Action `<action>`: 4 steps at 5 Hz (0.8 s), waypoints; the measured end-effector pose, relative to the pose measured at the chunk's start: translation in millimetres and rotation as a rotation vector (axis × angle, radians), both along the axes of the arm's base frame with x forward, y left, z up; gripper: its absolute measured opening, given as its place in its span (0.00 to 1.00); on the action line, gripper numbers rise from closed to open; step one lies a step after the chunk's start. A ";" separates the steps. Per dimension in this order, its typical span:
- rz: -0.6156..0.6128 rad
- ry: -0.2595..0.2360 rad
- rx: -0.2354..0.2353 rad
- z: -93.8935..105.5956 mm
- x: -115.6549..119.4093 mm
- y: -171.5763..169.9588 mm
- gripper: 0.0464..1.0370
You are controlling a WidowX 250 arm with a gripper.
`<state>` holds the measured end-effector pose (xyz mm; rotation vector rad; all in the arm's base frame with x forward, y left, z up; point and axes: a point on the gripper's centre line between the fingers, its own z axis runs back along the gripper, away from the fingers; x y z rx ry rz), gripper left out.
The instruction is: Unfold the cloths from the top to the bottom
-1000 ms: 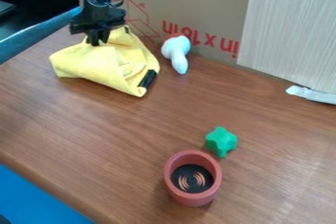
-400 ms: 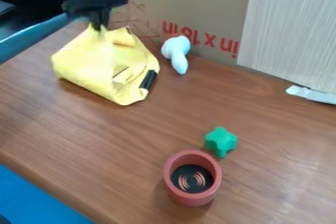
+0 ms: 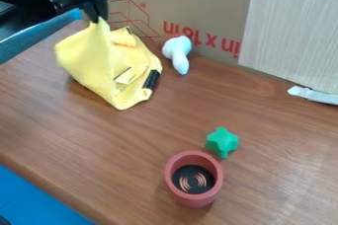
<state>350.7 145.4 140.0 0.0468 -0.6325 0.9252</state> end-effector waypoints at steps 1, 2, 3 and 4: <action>0.043 -0.032 -0.024 7.0 -38.5 -14.3 0.01; 0.156 -0.057 -0.074 4.6 -70.7 -15.6 0.01; 0.305 -0.062 -0.119 -7.1 -97.2 -9.1 0.01; 0.421 -0.026 -0.155 -23.6 -115.7 -9.2 0.01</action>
